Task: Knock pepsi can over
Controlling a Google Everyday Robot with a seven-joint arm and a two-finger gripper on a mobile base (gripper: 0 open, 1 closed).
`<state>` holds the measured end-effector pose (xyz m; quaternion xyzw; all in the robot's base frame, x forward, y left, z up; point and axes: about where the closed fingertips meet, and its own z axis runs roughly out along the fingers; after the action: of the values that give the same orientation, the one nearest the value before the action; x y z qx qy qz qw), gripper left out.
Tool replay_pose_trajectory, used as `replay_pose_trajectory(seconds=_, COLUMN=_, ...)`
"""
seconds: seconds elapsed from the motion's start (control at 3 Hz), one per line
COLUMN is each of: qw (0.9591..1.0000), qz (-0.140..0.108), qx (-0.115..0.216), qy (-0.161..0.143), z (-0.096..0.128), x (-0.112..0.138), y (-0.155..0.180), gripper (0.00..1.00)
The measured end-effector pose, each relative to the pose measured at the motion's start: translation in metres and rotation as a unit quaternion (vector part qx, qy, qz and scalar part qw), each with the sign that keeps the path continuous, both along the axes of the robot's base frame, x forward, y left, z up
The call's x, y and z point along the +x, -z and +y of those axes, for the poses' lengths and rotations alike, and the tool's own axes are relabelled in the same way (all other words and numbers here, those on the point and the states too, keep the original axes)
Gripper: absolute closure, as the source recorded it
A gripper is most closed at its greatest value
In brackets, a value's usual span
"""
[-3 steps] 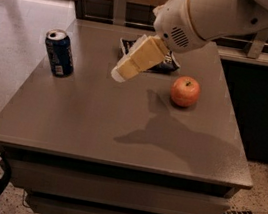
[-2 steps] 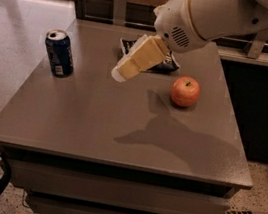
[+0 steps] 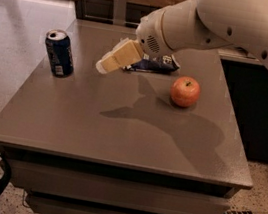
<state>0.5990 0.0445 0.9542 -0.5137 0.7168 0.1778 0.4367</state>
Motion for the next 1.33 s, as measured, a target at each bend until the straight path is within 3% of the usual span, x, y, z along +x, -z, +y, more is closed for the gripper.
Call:
replay_pose_trajectory(seconds=0.67, qw=0.9966, qz=-0.022, qx=0.079, qy=0.005, z=0.041, x=0.038, y=0.028, gripper=0.00)
replay_pose_trajectory(seconds=1.33, qw=0.9903, qz=-0.032, qx=0.134, qy=-0.023, z=0.085, x=0.043, y=0.052, gripper=0.00)
